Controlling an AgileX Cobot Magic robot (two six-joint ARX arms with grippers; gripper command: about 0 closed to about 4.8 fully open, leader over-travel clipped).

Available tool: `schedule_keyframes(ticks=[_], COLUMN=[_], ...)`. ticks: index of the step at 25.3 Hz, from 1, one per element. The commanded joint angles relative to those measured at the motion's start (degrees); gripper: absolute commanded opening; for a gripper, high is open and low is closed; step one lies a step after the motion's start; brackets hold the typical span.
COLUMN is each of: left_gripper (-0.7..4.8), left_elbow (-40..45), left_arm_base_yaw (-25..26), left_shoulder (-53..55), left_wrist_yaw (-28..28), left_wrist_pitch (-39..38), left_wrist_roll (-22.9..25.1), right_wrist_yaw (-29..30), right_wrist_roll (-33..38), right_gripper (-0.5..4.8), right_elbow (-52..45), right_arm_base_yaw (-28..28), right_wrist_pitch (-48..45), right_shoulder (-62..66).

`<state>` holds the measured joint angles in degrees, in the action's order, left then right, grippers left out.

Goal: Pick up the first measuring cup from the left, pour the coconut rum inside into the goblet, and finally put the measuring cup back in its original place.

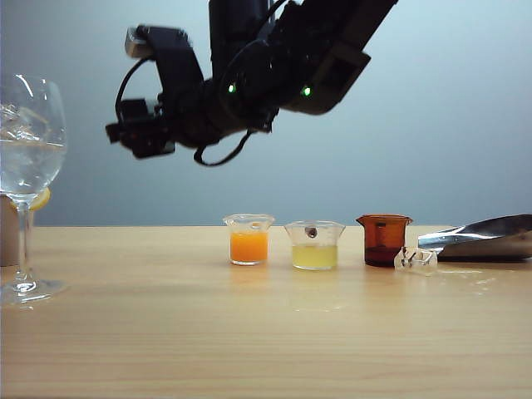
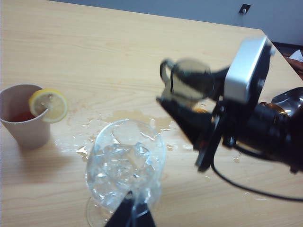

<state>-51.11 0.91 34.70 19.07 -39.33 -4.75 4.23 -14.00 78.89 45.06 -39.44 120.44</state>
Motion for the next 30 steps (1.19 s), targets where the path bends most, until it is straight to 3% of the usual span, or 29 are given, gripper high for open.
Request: schedule_keyframes(ticks=[1,17,30], left_gripper=[-0.05,-0.05,-0.05], left_elbow=[-0.24,-0.24,-0.24], left_arm_base_yaw=[-0.04,-0.02,-0.04], left_shoulder=[-0.13,-0.13,-0.11], left_wrist_yaw=[0.28,0.26,0.26], left_wrist_pitch=[0.37,0.39,0.37], left_wrist_roll=[-0.02,-0.02,-0.07], right_wrist_yaw=[-2.67,-4.74,-5.42], right_wrist_roll=[1.42,6.82,6.67], right_gripper=[-0.03,-0.03,-0.02], right_elbow=[-2.25,-4.33,1.20], right_arm_base_yaw=[0.68,2.49,2.54], right_wrist_pitch=[-4.09,-11.89,-8.57], right_shoulder=[-0.37,7.50,10.78])
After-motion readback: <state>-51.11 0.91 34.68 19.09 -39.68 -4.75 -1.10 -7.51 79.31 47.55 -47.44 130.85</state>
